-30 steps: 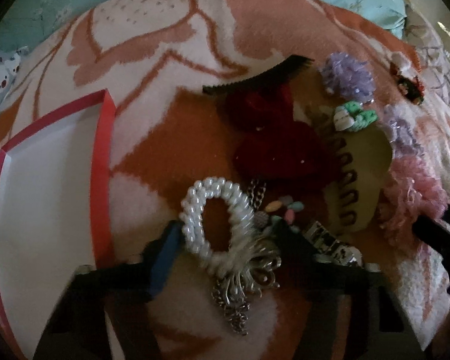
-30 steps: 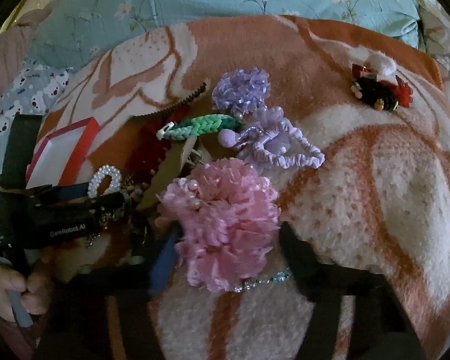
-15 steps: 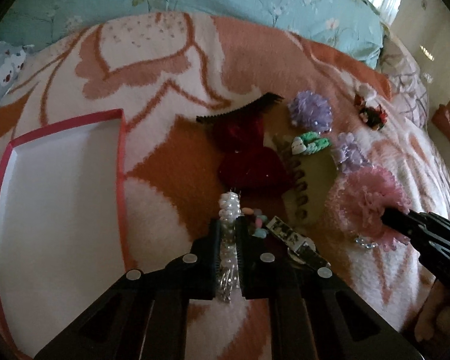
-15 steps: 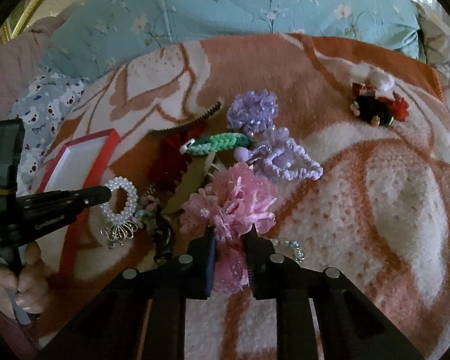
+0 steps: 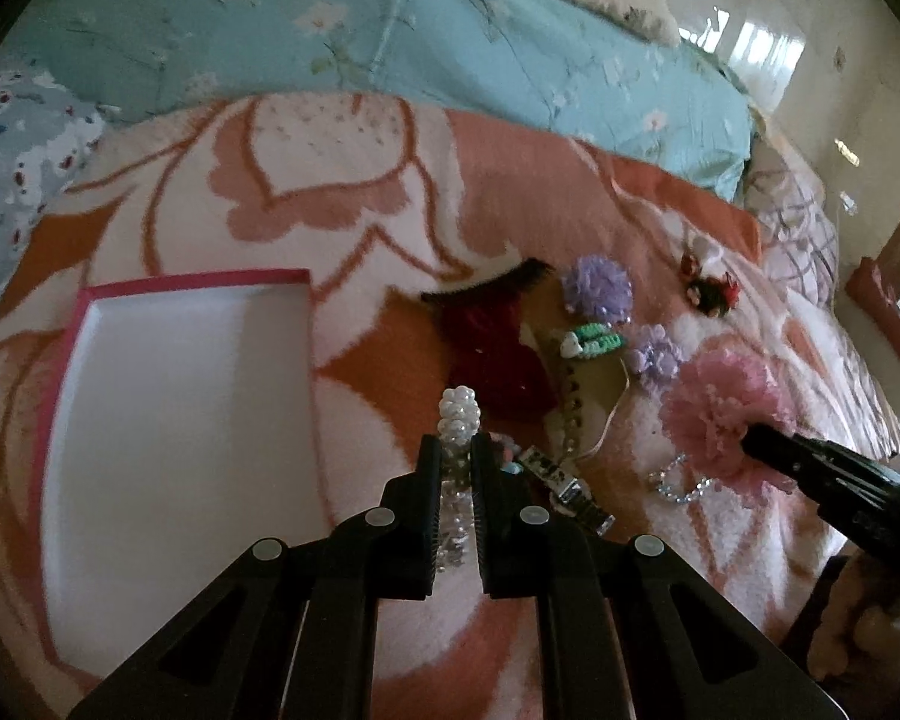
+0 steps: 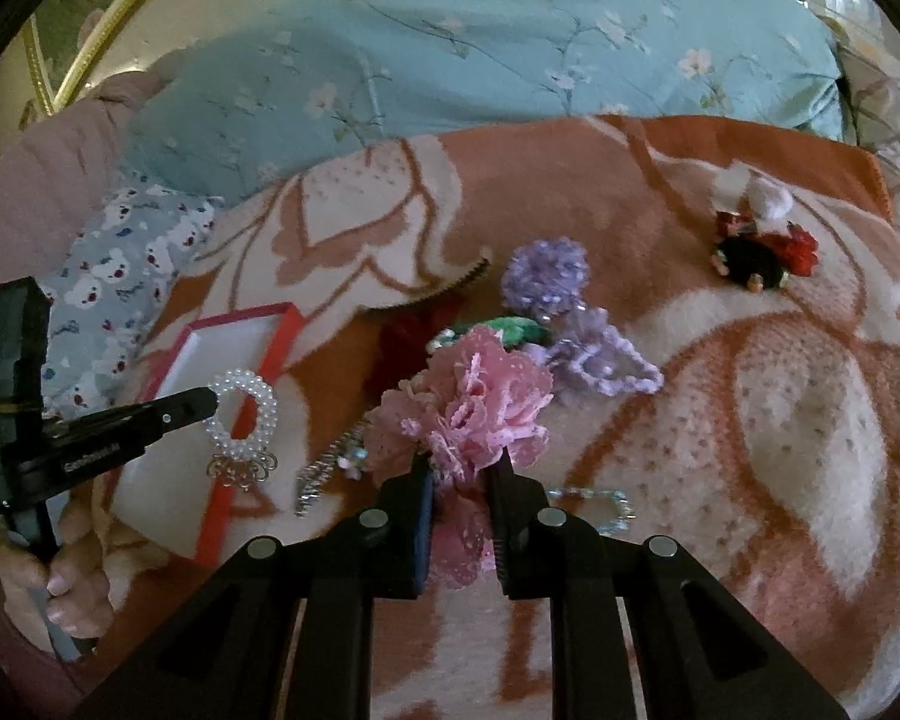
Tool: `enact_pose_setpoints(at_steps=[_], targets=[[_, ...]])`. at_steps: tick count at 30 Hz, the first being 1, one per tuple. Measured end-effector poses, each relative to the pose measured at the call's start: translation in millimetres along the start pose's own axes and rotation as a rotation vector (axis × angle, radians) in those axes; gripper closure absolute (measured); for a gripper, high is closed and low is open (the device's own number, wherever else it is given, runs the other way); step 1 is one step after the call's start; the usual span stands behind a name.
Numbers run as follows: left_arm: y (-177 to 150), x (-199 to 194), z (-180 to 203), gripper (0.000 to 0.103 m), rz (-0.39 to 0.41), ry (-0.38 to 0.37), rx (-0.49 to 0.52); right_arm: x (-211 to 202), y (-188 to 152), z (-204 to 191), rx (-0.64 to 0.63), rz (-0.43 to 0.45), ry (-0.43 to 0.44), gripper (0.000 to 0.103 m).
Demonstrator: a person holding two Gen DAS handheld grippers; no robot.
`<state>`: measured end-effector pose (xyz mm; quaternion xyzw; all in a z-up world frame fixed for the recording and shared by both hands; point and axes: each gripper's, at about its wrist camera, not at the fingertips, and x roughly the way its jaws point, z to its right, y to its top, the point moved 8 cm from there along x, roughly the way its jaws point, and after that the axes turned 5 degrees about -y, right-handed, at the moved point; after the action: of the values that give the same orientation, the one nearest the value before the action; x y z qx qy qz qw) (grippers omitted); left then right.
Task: Organize jewelry
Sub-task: 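Carry both items into the white box and open both tools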
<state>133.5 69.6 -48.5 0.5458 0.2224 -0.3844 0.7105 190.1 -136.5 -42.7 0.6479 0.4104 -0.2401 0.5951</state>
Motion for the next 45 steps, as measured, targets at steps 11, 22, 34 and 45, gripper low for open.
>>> enact_pose_setpoints(at_steps=[11,22,34,45], targets=[[-5,-61,-60,0.095,0.076,0.076,-0.096,30,5,-92,-0.101,-0.029,0.139,0.088],[12,-66,-116,0.095,0.099,0.143,-0.184,89,24,-185,-0.177,-0.066,0.243,0.088],[41,-2,-188,0.095,0.082,0.107,-0.306,166,39,-230,-0.177,-0.137,0.266,0.088],[48,59,-238,0.094,0.025,0.175,-0.376,213,35,-234,-0.178,-0.211,0.250,0.087]])
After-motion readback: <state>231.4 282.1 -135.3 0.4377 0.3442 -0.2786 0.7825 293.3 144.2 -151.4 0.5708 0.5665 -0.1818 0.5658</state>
